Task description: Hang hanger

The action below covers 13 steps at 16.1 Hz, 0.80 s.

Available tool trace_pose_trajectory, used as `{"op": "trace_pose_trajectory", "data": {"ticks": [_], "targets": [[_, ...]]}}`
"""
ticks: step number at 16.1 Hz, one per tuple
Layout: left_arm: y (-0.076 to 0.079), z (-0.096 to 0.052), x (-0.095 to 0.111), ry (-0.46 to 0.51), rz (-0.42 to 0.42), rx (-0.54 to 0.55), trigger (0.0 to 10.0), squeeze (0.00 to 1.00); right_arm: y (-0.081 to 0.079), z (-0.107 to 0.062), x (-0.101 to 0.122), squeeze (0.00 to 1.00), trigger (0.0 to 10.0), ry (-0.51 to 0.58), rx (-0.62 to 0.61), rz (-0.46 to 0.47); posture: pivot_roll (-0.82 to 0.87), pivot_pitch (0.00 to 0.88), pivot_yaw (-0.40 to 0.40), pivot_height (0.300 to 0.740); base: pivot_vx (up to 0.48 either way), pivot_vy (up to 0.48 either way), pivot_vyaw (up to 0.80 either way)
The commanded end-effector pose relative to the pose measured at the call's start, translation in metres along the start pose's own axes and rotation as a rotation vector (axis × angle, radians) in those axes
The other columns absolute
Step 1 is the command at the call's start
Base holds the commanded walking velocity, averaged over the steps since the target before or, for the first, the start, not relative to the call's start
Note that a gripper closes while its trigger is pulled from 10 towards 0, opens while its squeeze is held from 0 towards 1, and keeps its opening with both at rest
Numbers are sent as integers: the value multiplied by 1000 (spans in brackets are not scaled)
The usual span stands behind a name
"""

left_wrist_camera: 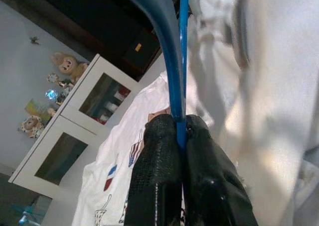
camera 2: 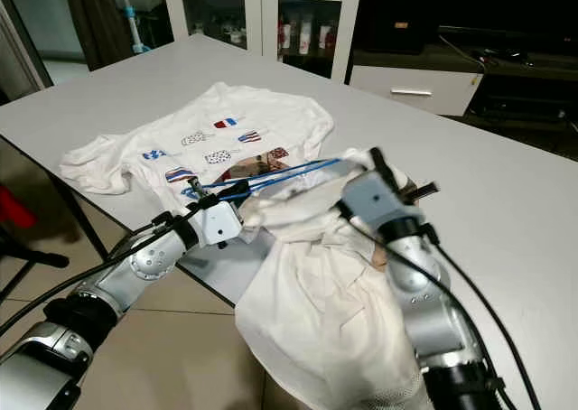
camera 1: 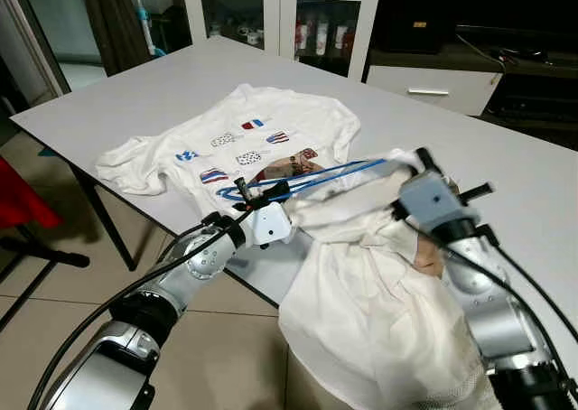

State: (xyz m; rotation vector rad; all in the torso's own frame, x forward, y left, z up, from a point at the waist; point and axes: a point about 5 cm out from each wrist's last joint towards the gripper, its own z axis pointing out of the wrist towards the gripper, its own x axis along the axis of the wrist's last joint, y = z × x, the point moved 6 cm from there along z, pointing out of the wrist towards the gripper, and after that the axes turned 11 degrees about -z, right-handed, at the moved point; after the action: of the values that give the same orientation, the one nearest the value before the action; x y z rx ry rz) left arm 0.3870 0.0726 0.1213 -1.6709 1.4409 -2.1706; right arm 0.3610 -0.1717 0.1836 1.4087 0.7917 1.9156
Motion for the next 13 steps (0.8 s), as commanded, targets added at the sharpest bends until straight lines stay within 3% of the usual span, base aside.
{"op": "trace_pose_trajectory", "data": {"ticks": [1,4,5,7,9,13], "targets": [[9,0,1,6,13,-37,0,0,20,7,-7,0,0,-30,-75,22,43,24,-11,740,0,0,0],[18,-1,2,12,19,-81,0,0,38,19,-8,0,0,-35,-134,40,50,23,-13,740,0,0,0],[26,-3,3,22,12,-119,0,0,51,22,-27,0,0,-108,-189,88,57,21,-15,740,0,0,0],[30,-5,4,28,7,-141,0,0,60,18,-55,0,0,-209,-240,122,68,15,-18,740,0,0,0],[22,-6,1,18,17,-123,0,0,67,10,-83,0,0,-313,-288,153,82,18,-11,740,0,0,0],[2,-7,-2,-2,37,-57,0,0,66,-5,-108,0,0,-402,-318,141,116,36,11,740,0,0,0]]}}
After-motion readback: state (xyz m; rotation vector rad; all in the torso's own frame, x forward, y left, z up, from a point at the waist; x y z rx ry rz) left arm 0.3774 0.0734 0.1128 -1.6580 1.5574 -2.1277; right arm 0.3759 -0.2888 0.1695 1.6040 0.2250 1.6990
